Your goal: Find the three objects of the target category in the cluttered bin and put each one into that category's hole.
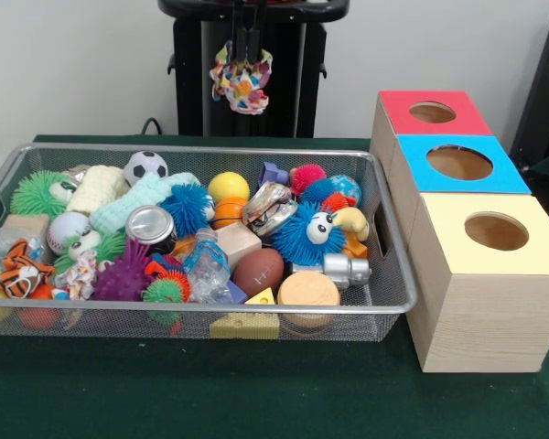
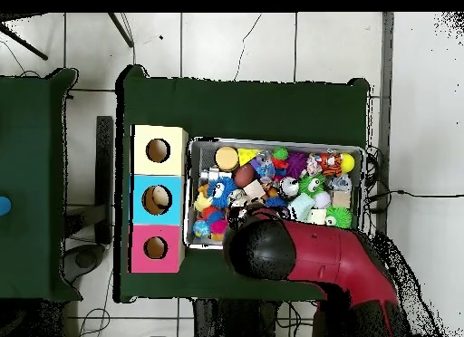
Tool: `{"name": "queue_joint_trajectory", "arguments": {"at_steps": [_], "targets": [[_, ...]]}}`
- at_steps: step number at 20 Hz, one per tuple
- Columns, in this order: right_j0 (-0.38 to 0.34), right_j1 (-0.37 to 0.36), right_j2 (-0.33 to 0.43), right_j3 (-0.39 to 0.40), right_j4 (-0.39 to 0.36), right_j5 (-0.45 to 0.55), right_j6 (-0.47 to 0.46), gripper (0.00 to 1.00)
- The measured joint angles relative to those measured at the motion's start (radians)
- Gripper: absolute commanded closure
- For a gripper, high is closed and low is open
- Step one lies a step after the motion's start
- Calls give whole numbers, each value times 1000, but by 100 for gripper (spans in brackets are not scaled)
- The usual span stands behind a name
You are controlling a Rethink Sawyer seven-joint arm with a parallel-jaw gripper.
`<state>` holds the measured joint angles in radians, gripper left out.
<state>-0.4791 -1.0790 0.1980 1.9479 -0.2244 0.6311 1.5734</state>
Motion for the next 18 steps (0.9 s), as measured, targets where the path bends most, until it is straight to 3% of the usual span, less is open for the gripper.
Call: {"name": "queue_joint_trajectory", "arguments": {"at_steps": [18], "targets": [[75,-11,-119,0,65,0,0,100]]}}
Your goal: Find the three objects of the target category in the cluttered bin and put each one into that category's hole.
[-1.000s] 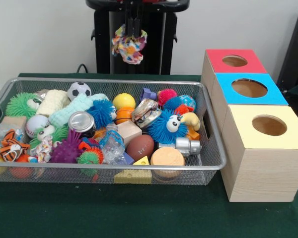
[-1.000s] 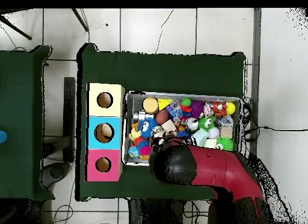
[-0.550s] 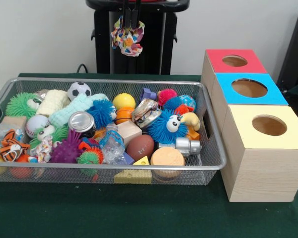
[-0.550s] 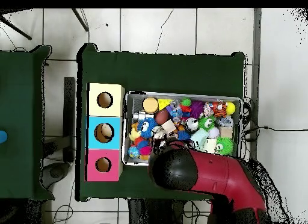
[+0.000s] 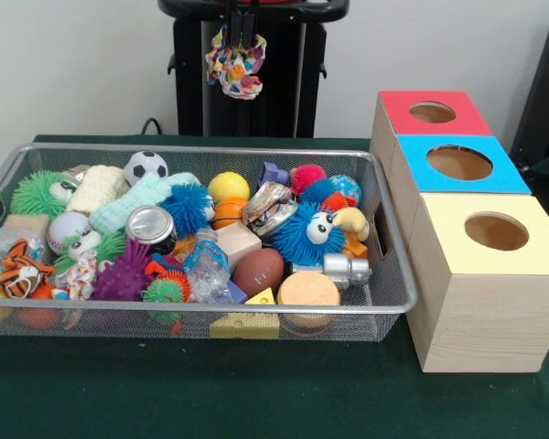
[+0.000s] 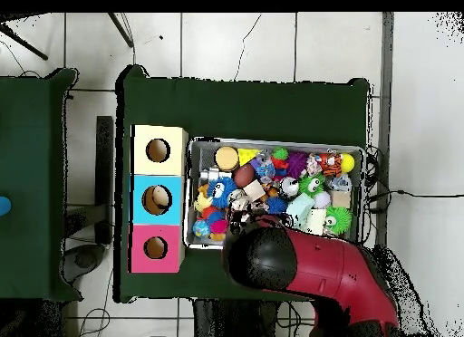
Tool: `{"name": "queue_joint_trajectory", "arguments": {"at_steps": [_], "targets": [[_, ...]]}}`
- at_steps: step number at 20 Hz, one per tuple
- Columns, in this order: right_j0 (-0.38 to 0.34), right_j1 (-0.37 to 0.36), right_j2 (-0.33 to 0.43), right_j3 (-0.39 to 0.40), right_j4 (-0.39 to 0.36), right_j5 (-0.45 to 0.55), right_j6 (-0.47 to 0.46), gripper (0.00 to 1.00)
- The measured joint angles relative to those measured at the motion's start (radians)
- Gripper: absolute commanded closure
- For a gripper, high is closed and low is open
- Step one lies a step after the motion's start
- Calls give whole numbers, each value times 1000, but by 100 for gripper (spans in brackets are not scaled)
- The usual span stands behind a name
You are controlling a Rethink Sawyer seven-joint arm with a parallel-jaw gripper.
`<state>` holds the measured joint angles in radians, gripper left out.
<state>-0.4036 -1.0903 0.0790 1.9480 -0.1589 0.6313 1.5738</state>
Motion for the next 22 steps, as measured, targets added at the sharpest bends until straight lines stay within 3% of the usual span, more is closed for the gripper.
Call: {"name": "queue_joint_trajectory", "arguments": {"at_steps": [22], "targets": [[170,10,-105,8,108,0,7,100]]}}
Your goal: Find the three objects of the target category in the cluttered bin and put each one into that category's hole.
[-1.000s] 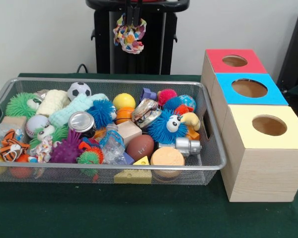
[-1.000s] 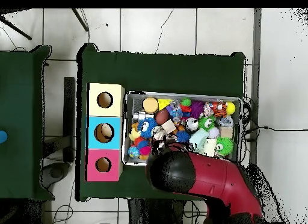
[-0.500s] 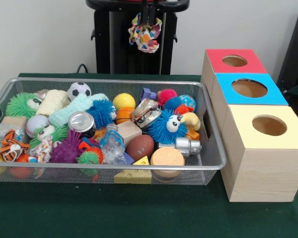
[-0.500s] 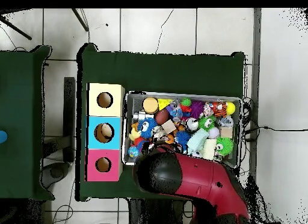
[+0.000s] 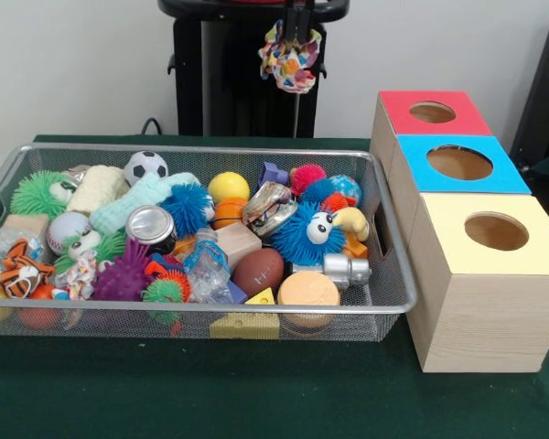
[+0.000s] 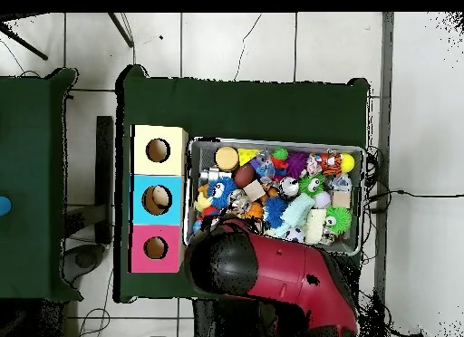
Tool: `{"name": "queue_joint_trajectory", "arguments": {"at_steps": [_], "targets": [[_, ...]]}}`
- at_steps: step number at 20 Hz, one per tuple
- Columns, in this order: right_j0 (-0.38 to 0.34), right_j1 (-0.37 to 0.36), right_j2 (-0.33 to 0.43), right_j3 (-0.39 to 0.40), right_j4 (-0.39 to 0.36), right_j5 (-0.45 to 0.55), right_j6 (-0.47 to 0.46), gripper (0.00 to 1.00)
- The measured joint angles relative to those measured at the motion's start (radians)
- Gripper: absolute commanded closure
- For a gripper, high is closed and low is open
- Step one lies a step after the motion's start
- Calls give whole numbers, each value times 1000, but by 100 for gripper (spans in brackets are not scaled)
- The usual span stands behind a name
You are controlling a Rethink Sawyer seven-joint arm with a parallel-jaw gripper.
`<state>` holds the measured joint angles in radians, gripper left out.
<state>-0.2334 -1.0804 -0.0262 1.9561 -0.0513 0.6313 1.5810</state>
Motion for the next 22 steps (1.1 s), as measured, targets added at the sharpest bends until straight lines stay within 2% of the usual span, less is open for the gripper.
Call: {"name": "queue_joint_trajectory", "arguments": {"at_steps": [9,22], "targets": [[77,19,-39,4,58,0,19,100],[166,59,-81,13,114,-6,122,100]]}}
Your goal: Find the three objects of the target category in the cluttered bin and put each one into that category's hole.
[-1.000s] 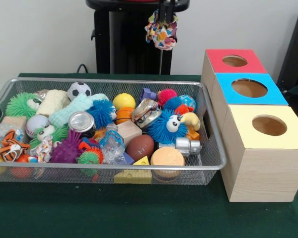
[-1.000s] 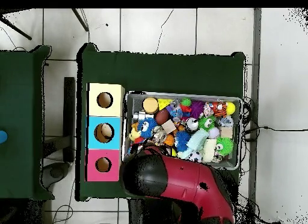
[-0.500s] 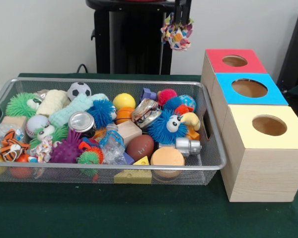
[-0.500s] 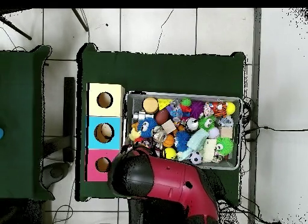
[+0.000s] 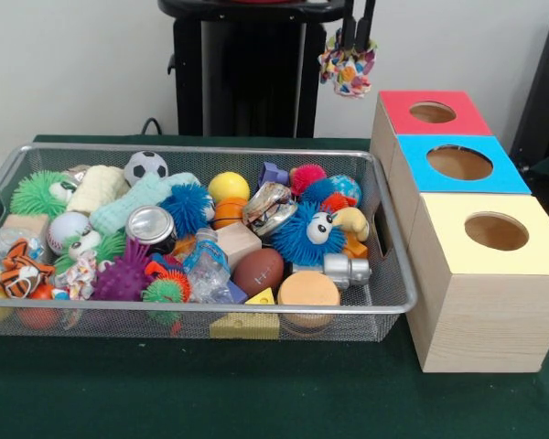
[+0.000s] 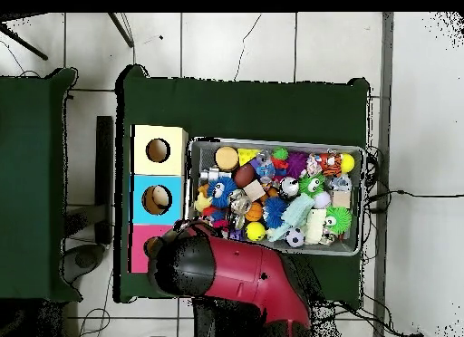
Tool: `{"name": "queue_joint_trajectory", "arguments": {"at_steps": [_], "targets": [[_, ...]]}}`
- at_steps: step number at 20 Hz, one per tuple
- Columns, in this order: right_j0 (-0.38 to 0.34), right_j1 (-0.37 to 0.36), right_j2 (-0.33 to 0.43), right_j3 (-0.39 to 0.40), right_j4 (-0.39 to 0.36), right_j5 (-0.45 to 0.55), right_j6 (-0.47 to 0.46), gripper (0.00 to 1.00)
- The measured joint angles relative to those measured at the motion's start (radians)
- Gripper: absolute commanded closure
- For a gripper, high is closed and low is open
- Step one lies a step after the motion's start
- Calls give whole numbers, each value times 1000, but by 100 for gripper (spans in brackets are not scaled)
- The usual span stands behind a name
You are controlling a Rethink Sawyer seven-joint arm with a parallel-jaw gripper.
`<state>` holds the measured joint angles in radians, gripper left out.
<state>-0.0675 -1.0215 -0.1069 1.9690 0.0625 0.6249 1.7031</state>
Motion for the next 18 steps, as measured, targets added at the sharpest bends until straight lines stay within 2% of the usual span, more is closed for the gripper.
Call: {"name": "queue_joint_trajectory", "arguments": {"at_steps": [11,18], "targets": [[92,22,-37,1,32,0,66,100],[120,23,-42,1,46,0,100,100]]}}
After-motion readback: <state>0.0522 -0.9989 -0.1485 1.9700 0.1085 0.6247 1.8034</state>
